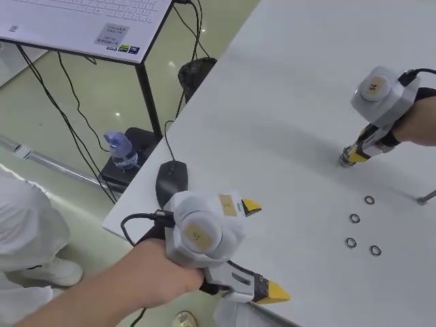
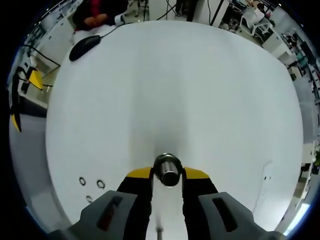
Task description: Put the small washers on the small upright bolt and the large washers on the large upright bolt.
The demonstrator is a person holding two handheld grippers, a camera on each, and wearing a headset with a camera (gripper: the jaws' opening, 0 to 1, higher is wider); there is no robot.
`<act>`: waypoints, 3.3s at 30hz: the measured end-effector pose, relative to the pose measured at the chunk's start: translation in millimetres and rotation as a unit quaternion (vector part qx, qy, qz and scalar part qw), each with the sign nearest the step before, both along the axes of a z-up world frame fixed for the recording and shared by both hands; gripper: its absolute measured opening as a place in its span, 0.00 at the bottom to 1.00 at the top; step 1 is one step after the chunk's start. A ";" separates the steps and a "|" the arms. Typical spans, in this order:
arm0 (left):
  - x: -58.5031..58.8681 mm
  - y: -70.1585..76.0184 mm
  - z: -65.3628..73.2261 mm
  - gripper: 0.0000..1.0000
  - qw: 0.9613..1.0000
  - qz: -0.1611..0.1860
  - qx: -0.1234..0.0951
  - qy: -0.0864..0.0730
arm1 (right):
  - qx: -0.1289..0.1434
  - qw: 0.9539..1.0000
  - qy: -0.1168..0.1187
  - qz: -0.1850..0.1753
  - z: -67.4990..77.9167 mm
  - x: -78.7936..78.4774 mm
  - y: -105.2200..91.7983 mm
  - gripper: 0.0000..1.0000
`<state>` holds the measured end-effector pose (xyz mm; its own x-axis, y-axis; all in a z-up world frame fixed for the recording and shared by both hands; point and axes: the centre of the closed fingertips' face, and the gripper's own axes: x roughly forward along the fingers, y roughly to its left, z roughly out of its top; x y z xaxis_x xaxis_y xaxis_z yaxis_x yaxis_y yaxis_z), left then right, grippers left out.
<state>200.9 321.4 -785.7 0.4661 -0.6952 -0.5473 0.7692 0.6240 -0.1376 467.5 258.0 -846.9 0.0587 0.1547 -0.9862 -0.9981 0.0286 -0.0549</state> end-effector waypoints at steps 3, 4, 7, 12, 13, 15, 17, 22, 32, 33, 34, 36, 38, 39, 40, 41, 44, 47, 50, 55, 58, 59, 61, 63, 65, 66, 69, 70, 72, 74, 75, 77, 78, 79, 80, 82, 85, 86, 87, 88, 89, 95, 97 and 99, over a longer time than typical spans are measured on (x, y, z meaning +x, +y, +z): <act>1.1 -0.6 0.8 0.84 1.000 0.002 -0.004 -0.003 | -0.005 1.000 -0.001 0.001 -2.2 -0.9 0.2 0.22; 1.2 -0.7 0.9 0.84 1.000 0.002 -0.004 -0.002 | -0.005 1.000 0.000 0.001 -3.0 -0.8 0.9 0.22; 2.8 -1.1 1.8 0.84 1.000 0.003 -0.007 -0.005 | -0.008 1.000 0.000 -0.001 -4.9 0.1 0.6 0.22; 3.7 -3.0 2.9 0.85 1.000 0.004 -0.010 -0.005 | -0.010 1.000 0.000 0.000 -6.9 -1.7 1.3 0.22; 3.4 -3.4 2.3 0.84 1.000 0.003 -0.010 -0.004 | -0.011 1.000 0.000 -0.002 -7.3 -1.7 1.9 0.22; 2.9 -3.8 2.3 0.84 1.000 0.002 -0.009 -0.003 | -0.012 1.000 -0.001 -0.001 -7.7 -2.4 1.9 0.22; 2.9 -4.0 2.7 0.83 1.000 0.002 -0.010 -0.003 | -0.013 1.000 -0.002 -0.001 -8.7 -3.8 2.4 0.22; 7.5 -2.4 6.3 0.83 1.000 0.009 -0.014 -0.006 | -0.019 1.000 0.000 0.005 -12.6 -7.6 2.6 0.23; 14.0 -7.9 8.9 0.83 1.000 0.006 -0.015 -0.009 | -0.014 1.000 0.005 0.001 -11.0 -6.9 2.3 0.23; 14.3 -8.9 9.1 0.83 1.000 0.005 -0.016 -0.009 | -0.014 1.000 0.005 0.001 -11.1 -6.9 2.4 0.23; 14.4 -9.3 9.3 0.83 1.000 0.004 -0.016 -0.009 | -0.013 1.000 0.004 0.001 -11.0 -6.8 2.3 0.23; 14.7 -9.8 9.3 0.83 1.000 0.003 -0.015 -0.009 | -0.012 1.000 0.004 0.000 -10.8 -6.4 2.3 0.23; 15.2 -9.9 9.4 0.83 1.000 0.003 -0.016 -0.008 | -0.011 1.000 0.004 -0.001 -10.5 -6.1 2.3 0.23; 15.4 -10.0 9.7 0.83 1.000 0.004 -0.016 -0.008 | -0.010 1.000 0.005 -0.002 -10.5 -6.0 2.4 0.23; 15.6 -9.9 10.0 0.83 1.000 0.004 -0.016 -0.008 | -0.009 1.000 0.006 -0.005 -10.3 -5.8 2.1 0.23; 15.7 -10.0 10.3 0.83 1.000 0.005 -0.016 -0.008 | -0.009 1.000 0.007 -0.006 -10.3 -6.1 2.0 0.24; 15.9 -11.9 11.0 0.83 1.000 0.004 -0.017 -0.010 | -0.009 1.000 0.007 0.007 -10.6 -7.5 1.5 0.24; 16.1 -14.6 11.3 0.83 1.000 0.004 -0.018 -0.011 | -0.008 1.000 0.006 0.007 -10.2 -7.5 0.5 0.25; 16.4 -16.0 11.5 0.83 1.000 0.006 -0.020 -0.010 | 0.000 1.000 0.002 0.006 -7.0 -6.6 1.5 0.27; 16.5 -16.2 9.2 0.83 1.000 0.006 -0.017 -0.009 | 0.016 1.000 -0.002 0.005 4.5 -4.2 3.2 0.29; 17.2 -16.3 9.7 0.83 1.000 0.008 -0.017 -0.009 | 0.025 1.000 -0.004 0.007 12.4 -4.5 2.8 0.30; 17.1 -16.4 9.6 0.83 1.000 0.009 -0.016 -0.009 | 0.028 1.000 -0.006 0.008 15.9 -4.4 1.6 0.30; 16.8 -16.7 9.7 0.82 1.000 0.008 -0.013 -0.010 | 0.032 0.999 -0.008 0.008 20.1 -4.3 -0.3 0.29; 16.9 -17.2 9.9 0.82 1.000 0.008 -0.013 -0.011 | 0.036 0.999 -0.010 0.008 22.4 -3.7 -3.8 0.29; 17.6 -17.2 9.9 0.82 1.000 0.009 -0.013 -0.012 | 0.040 0.999 -0.013 0.012 20.6 -1.5 -8.6 0.29; 18.1 -17.1 10.0 0.82 1.000 0.011 -0.012 -0.012 | 0.040 0.999 -0.014 0.012 24.0 -2.7 -11.4 0.29; 20.3 -16.9 11.7 0.82 1.000 0.016 -0.014 -0.014 | 0.053 0.998 -0.013 0.008 31.5 -4.8 -13.0 0.29; 20.9 -16.8 12.2 0.82 1.000 0.017 -0.014 -0.014 | 0.056 0.998 -0.014 0.008 34.6 -5.5 -15.0 0.29; 22.3 -16.9 13.0 0.82 1.000 0.020 -0.014 -0.014 | 0.059 0.998 -0.017 0.010 37.4 -6.5 -18.8 0.29; 22.9 -17.5 13.2 0.82 1.000 0.021 -0.014 -0.015 | 0.061 0.998 -0.017 0.012 38.9 -8.4 -22.0 0.29; 23.3 -18.0 13.1 0.82 1.000 0.021 -0.013 -0.014 | 0.062 0.998 -0.017 0.017 39.4 -10.6 -24.3 0.29; 23.5 -19.0 12.9 0.82 1.000 0.021 -0.011 -0.013 | 0.061 0.998 -0.018 0.019 38.1 -11.5 -29.8 0.30; 23.6 -19.6 13.2 0.82 1.000 0.020 -0.011 -0.014 | 0.062 0.998 -0.018 0.020 37.1 -11.0 -32.4 0.30; 23.9 -20.3 13.8 0.82 1.000 0.020 -0.011 -0.014 | 0.064 0.998 -0.017 0.021 36.9 -13.4 -34.6 0.30; 24.3 -20.7 14.4 0.81 1.000 0.021 -0.012 -0.015 | 0.065 0.998 -0.016 0.021 36.3 -14.6 -36.0 0.30; 25.4 -21.9 15.3 0.81 1.000 0.023 -0.013 -0.017 | 0.065 0.997 -0.018 0.024 35.2 -18.4 -39.7 0.30; 26.2 -23.3 15.8 0.81 0.999 0.024 -0.014 -0.017 | 0.068 0.997 -0.021 0.025 34.0 -22.2 -43.5 0.32; 26.4 -24.0 16.3 0.81 0.999 0.024 -0.015 -0.017 | 0.070 0.997 -0.019 0.025 32.8 -25.6 -44.6 0.32; 26.6 -24.5 16.6 0.81 0.999 0.024 -0.016 -0.018 | 0.072 0.997 -0.019 0.027 31.7 -28.3 -45.2 0.32; 26.9 -24.8 16.6 0.81 0.999 0.025 -0.016 -0.018 | 0.071 0.997 -0.017 0.030 29.6 -32.2 -46.7 0.32; 27.0 -25.0 16.5 0.81 0.999 0.024 -0.015 -0.018 | 0.071 0.997 -0.015 0.031 28.1 -34.8 -47.9 0.32; 27.3 -22.5 15.4 0.81 0.999 0.026 -0.014 -0.016 | 0.079 0.996 0.001 0.041 17.1 -52.8 -50.3 0.31; 26.7 -22.1 15.2 0.81 0.999 0.026 -0.014 -0.015 | 0.083 0.996 0.009 0.044 13.3 -58.1 -50.2 0.31; 26.2 -21.6 14.9 0.81 0.999 0.025 -0.013 -0.015 | 0.082 0.996 0.011 0.043 9.0 -59.5 -51.7 0.31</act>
